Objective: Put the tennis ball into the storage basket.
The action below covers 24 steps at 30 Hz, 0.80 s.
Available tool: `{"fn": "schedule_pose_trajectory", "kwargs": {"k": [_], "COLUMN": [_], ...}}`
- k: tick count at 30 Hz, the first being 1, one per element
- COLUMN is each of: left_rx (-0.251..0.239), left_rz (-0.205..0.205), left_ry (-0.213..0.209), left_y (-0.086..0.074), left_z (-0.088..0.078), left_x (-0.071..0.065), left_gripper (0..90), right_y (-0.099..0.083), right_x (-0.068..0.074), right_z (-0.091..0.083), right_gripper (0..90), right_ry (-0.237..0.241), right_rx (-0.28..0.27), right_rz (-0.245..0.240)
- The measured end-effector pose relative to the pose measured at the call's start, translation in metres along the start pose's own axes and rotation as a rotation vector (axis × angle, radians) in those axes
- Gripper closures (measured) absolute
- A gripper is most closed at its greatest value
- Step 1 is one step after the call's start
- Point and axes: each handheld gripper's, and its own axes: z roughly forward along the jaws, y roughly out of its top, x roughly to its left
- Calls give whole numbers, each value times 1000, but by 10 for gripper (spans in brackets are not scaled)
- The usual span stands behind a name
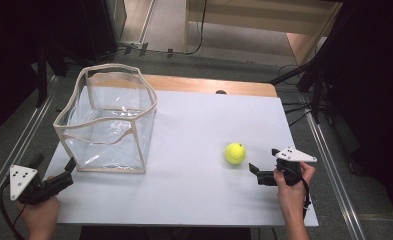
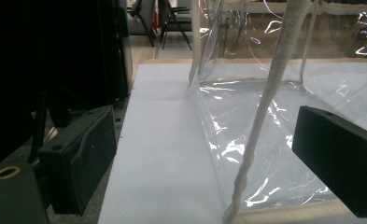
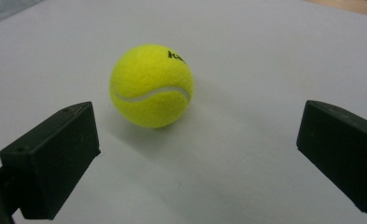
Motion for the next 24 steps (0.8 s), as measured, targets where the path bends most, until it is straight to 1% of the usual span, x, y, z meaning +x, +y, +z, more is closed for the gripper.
{"fn": "schedule_pose_trajectory", "kwargs": {"k": [3, 5, 8, 11, 12, 15, 20, 24], "left_rx": [0, 1, 2, 2, 1, 4, -1, 2], "left_rz": [-2, 1, 6, 8, 7, 6, -5, 4], "left_ry": [0, -1, -2, -4, -5, -5, -6, -7], "left_y": [0, 0, 0, 0, 0, 0, 0, 0], "left_z": [0, 0, 0, 0, 0, 0, 0, 0], "left_x": [0, 0, -1, -1, -1, 0, 0, 0], "left_gripper": [69, 69, 69, 69, 69, 69, 69, 69], "right_y": [6, 8, 13, 17, 18, 23, 31, 37], "right_x": [1, 2, 4, 5, 6, 9, 11, 12], "right_z": [4, 5, 9, 13, 14, 16, 20, 25], "right_gripper": [0, 0, 0, 0, 0, 0, 0, 0], "right_ry": [11, 23, 33, 38, 48, 50, 63, 75], "right_rx": [15, 15, 33, 46, 58, 66, 103, 126], "right_rz": [-10, -18, -32, -33, -41, -52, -73, -100]}}
